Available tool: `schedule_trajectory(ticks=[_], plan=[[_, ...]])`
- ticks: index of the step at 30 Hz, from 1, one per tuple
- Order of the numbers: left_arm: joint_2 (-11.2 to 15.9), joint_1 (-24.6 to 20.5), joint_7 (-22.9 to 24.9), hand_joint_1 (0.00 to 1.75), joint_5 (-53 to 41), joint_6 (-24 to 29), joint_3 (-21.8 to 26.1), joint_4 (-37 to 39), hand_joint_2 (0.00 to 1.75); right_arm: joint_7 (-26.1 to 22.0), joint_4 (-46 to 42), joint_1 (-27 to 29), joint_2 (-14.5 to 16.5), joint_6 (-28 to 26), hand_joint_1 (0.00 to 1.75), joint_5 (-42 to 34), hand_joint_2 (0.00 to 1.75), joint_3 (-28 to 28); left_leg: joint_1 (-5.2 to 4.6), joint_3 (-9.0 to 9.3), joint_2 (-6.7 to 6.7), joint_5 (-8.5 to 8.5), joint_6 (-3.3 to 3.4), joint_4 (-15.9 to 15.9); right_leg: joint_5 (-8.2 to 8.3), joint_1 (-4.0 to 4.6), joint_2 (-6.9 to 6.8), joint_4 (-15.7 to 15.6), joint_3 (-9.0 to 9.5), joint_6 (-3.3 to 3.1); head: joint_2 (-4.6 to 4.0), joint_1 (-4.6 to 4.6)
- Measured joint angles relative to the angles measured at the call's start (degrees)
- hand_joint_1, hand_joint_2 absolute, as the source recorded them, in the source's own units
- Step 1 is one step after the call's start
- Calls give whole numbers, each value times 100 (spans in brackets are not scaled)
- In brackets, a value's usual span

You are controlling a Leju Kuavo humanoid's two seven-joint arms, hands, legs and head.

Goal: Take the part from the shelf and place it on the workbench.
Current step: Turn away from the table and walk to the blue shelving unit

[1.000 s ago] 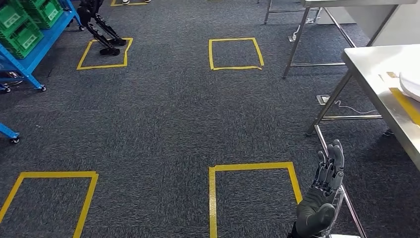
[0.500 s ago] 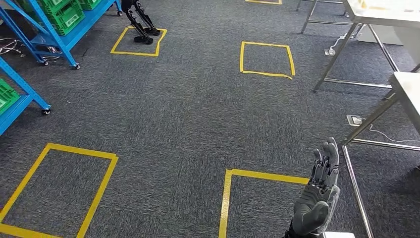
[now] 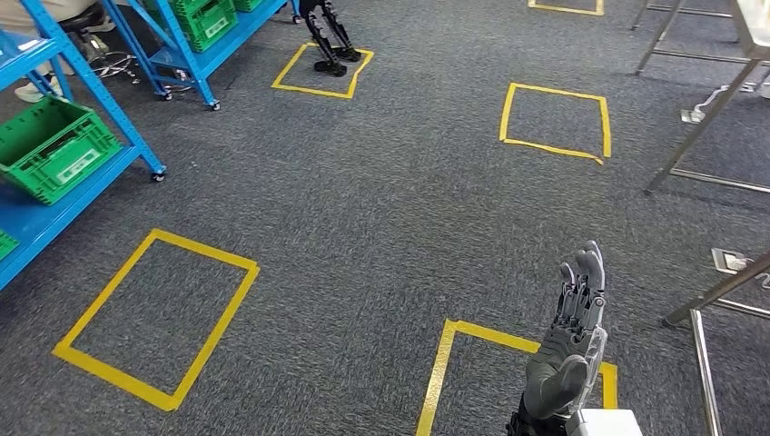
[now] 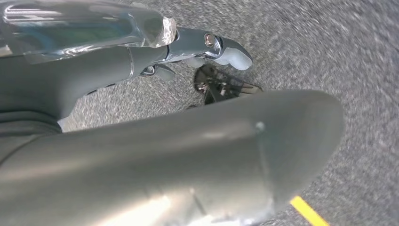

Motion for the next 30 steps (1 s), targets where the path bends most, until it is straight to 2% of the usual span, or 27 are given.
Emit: schedule_trajectory(ticks=[1,2,3,5,6,7,9,10,12,13,14,15,16,17,18,19,20,21,22,23,24,25,26,27,28,29,30], plan=[[1,7,-1,0,11,4,1,-1,0,4,4,6,-1,0,0,8,0,2,3,-74,26,-9,-3,155,-7,7,-84,1,4,-6,0,-1],[1,16,-2,0,22,9,1,-1,0,10,7,12,-1,0,0,18,0,5,6,-25,44,92,-1,74,-16,10,-161,1,12,-8,0,-2],[1,23,-2,0,33,13,2,-2,0,15,9,20,-1,0,0,28,0,8,6,145,86,276,8,-237,-27,13,-228,1,27,-5,0,-2],[-1,22,-4,0,40,16,2,-8,0,21,8,38,0,-1,0,42,0,10,-26,600,318,597,50,-1074,-55,32,-337,2,64,24,0,0],[-2,15,-8,0,41,20,2,-11,0,22,8,48,0,-3,0,44,0,9,-51,742,408,667,77,-1340,-69,45,-384,3,78,45,0,0],[-3,12,-12,0,41,25,2,-13,0,24,7,62,1,-8,0,42,0,8,-76,800,454,676,104,-1461,-79,56,-431,2,89,68,0,1],[-2,16,-30,0,47,26,2,-15,0,26,0,96,1,-31,0,33,0,2,-86,789,347,677,158,-1474,-94,60,-516,-16,119,121,0,0],[-3,20,-39,0,55,21,3,-16,0,26,-10,113,1,-49,0,27,0,-1,-68,795,285,690,188,-1492,-127,53,-475,3,127,154,0,5],[-10,15,-58,0,82,12,4,-17,0,19,-43,164,-1,-86,0,14,0,-12,-21,814,165,725,252,-1532,-350,38,-232,330,8,208,0,17],[-17,11,-63,0,94,11,4,-18,0,15,-56,202,-5,-98,0,-2,0,-21,-10,812,103,733,271,-1536,-534,29,-82,675,-146,226,0,26],[-23,8,-67,0,101,13,4,-19,0,11,-65,245,-11,-107,0,-21,0,-30,-7,807,36,736,283,-1534,-722,26,3,1093,-342,238,0,31],[-29,9,-68,0,102,17,4,-19,0,10,-68,280,-18,-110,0,-42,0,-38,-7,804,-37,737,288,-1531,-850,23,41,1460,-525,247,0,34],[-35,13,-67,0,102,22,4,-19,0,8,-68,302,-25,-111,0,-58,0,-42,-7,803,-111,736,288,-1525,-878,21,57,1664,-638,250,0,34],[-39,16,-67,0,111,27,5,-19,0,6,-68,313,-29,-111,0,-66,0,-44,-3,806,-190,735,285,-1516,-784,16,68,1635,-644,248,0,33],[-44,17,-67,0,129,30,7,-19,0,4,-68,317,-32,-111,0,-68,0,-44,4,808,-273,730,277,-1499,-591,7,92,1368,-536,244,0,33],[-48,17,-67,0,153,30,10,-19,0,3,-68,318,-33,-111,0,-68,0,-45,13,807,-356,720,261,-1476,-364,-14,174,945,-356,246,0,35],[-51,13,-68,0,185,30,16,-19,0,5,-66,320,-34,-112,0,-68,0,-45,14,792,-437,707,233,-1441,-207,-37,311,545,-180,252,0,37],[-54,10,-69,0,214,31,22,-19,0,9,-63,326,-36,-114,0,-68,0,-46,17,765,-515,701,200,-1409,-115,-54,428,264,-59,252,0,37],[-55,12,-69,0,238,34,28,-19,0,16,-61,335,-39,-116,0,-69,0,-49,19,734,-580,701,165,-1389,-96,-59,515,125,-1,244,0,37],[-56,17,-70,0,259,43,35,-19,0,22,-58,342,-42,-119,0,-70,0,-52,24,705,-641,712,132,-1382,-118,-48,531,114,5,223,0,36],[-58,28,-70,0,274,58,45,-19,0,26,-57,346,-43,-121,0,-73,0,-56,38,686,-701,726,106,-1388,-109,-37,474,120,7,192,0,33],[-60,38,-69,0,287,74,62,-19,0,29,-57,344,-43,-122,0,-76,0,-60,39,673,-677,722,83,-1379,-99,-36,408,117,16,160,0,35],[-62,42,-69,0,302,89,82,-19,0,29,-57,343,-38,-124,0,-79,0,-63,31,638,-565,674,62,-1311,-90,-40,339,111,26,124,0,18],[-63,38,-68,0,316,97,100,-19,0,29,-57,347,-33,-127,0,-81,0,-67,21,551,-397,560,43,-1134,-83,-46,258,104,32,90,0,-2],[-63,30,-68,0,329,99,113,-19,0,29,-57,355,-27,-130,0,-83,0,-73,11,406,-198,386,27,-828,-83,-44,173,101,29,63,0,-20],[-64,22,-68,0,339,99,120,-19,0,29,-57,365,-23,-134,0,-84,0,-80,8,218,-59,192,15,-444,-87,-36,94,102,22,45,0,-40],[-63,19,-68,0,342,99,126,-19,0,29,-57,372,-22,-140,0,-84,0,-87,12,25,3,27,8,-47,-89,-28,7,102,16,37,0,-44]])
